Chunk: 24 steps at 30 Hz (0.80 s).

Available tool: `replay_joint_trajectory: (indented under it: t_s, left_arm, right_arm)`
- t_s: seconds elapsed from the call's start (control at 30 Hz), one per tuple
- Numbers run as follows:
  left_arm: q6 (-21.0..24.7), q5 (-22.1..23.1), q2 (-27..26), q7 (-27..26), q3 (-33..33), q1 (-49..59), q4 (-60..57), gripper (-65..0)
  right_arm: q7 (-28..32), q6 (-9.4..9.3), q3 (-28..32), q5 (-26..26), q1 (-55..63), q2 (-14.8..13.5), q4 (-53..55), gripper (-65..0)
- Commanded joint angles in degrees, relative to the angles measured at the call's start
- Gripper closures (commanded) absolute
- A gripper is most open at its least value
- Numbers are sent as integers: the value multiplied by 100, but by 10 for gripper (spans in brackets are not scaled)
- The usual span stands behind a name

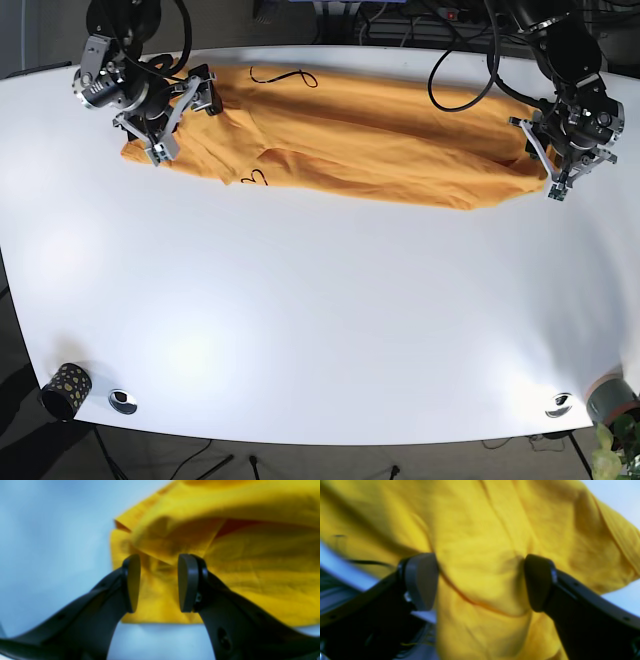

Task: Fold the T-shirt properly
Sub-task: 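Pull the strip ends apart with both grippers to straighten it, then regrasp the strip end with the left gripper while the right holds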

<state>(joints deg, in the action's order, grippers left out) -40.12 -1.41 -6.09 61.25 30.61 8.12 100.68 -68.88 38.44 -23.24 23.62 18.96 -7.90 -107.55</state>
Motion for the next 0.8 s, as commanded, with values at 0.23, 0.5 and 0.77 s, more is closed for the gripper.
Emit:
replay_joint_trajectory:
  t_s: [0.23, 0.5, 0.77]
  left_arm:
    - [12, -4, -178, -829, 20, -52, -930, -231]
    - [12, 22, -257, -837, 20, -667, -1923, -231]
    - [12, 690, -248, 173, 231, -1106, -1598, -232]
  right_arm:
    - [923, 73, 263, -696, -854, 47, 1106, -496]
    - [1486, 73, 333, -713, -2138, -190, 2715, -496]
    - [1495, 73, 773, -678, -2718, -348, 2768, -496]
